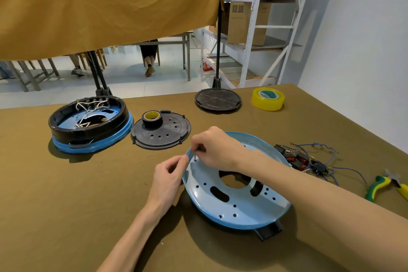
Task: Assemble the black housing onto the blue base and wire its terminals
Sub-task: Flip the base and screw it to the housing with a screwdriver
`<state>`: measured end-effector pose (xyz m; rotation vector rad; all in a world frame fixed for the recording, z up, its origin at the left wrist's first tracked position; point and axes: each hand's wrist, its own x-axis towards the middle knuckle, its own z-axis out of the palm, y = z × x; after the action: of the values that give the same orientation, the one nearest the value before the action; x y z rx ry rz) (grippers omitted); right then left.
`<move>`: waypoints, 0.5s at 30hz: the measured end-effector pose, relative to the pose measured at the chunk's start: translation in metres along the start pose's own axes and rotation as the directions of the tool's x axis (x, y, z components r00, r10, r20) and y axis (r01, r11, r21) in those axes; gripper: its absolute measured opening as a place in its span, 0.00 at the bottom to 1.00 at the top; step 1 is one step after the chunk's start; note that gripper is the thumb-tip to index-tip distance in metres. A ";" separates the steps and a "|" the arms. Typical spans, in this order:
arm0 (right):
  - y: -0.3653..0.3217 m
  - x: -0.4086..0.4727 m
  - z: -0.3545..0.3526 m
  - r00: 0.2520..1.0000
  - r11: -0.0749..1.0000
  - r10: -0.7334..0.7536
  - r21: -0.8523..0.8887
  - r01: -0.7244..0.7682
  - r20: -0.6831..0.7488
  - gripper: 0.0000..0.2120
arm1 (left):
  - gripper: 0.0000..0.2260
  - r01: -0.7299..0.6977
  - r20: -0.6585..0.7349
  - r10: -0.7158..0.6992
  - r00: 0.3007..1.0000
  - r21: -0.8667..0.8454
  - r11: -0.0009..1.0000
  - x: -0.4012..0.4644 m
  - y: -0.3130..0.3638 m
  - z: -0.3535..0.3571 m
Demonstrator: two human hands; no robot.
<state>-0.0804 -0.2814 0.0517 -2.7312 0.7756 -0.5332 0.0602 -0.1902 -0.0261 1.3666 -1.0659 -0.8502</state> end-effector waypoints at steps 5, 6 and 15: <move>0.000 -0.004 0.004 0.999 0.999 -0.045 0.011 0.045 0.001 0.05 | 0.11 -0.001 0.048 0.001 0.999 -0.007 1.000 -0.001 0.002 -0.005; 0.004 -0.006 0.002 0.999 0.999 -0.028 0.025 0.028 -0.019 0.05 | 0.11 -0.001 0.054 0.001 0.999 0.000 1.000 -0.001 0.002 -0.005; 0.000 0.001 0.002 0.999 0.999 -0.048 -0.009 0.048 0.023 0.05 | 0.13 0.028 -0.007 -0.028 1.000 0.011 1.000 0.001 -0.001 0.001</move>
<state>-0.0786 -0.2824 0.0502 -2.7657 0.7111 -0.5092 0.0593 -0.1917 -0.0270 1.3954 -1.0496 -0.8601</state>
